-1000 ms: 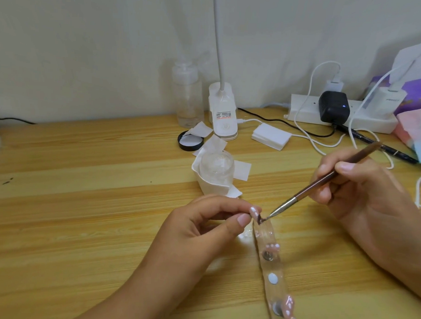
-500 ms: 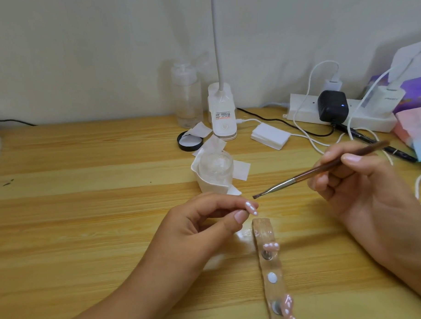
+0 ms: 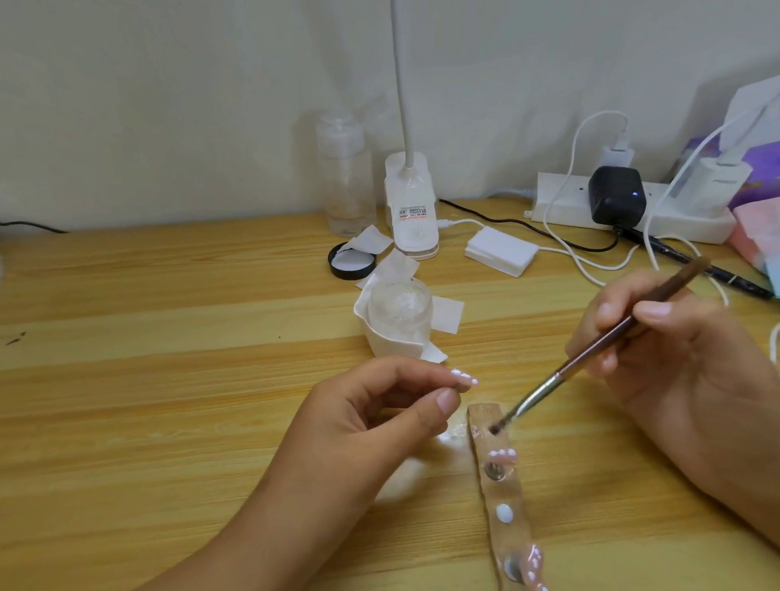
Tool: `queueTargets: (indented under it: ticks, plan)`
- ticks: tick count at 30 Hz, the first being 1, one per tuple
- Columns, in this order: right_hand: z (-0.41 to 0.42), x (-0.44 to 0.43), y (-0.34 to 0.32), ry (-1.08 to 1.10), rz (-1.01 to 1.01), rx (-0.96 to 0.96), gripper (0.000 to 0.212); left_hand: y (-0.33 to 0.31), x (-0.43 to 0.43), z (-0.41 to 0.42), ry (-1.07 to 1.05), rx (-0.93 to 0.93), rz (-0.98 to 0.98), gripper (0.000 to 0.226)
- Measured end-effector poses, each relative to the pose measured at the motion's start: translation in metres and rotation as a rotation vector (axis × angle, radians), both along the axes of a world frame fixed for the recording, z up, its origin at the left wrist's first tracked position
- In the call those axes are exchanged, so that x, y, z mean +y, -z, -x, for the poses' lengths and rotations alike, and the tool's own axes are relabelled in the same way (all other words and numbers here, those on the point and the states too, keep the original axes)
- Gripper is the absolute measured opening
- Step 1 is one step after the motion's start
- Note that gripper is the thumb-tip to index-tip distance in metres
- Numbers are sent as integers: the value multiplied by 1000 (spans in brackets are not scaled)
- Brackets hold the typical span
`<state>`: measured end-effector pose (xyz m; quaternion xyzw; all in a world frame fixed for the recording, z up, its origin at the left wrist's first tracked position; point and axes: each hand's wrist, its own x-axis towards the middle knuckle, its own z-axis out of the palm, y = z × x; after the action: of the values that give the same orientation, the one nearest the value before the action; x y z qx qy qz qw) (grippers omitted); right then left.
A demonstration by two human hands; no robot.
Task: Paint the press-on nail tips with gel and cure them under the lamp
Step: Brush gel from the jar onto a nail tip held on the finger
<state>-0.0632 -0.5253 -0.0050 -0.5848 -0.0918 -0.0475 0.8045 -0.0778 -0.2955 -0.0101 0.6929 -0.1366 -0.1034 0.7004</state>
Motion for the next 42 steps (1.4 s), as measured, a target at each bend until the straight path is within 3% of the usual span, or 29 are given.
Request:
queueTargets:
  ticks: [4, 16, 22, 30, 32, 37, 42]
  plan:
    - [-1, -1, -1, 22, -52, -34, 40, 0, -1, 0, -21, 12, 6, 7]
    - [-3, -4, 4, -20, 27, -112, 45, 2, 0, 0, -34, 9, -27, 19]
    - [-5, -7, 7, 102, 75, -126, 40, 2, 0, 1, -45, 8, -18, 17]
    - [-7, -5, 4, 175, -68, -26, 30, -4, 1, 4, -182, -23, 235, 19]
    - [-7, -5, 4, 175, -94, -9, 30, -4, 3, 9, -148, -152, 142, 13]
    - [-7, -5, 4, 156, -97, 7, 35, 3, 2, 22, 73, -436, -344, 12]
    - [-7, -5, 4, 153, -93, 0, 36, 7, -3, 19, 54, -602, -553, 15]
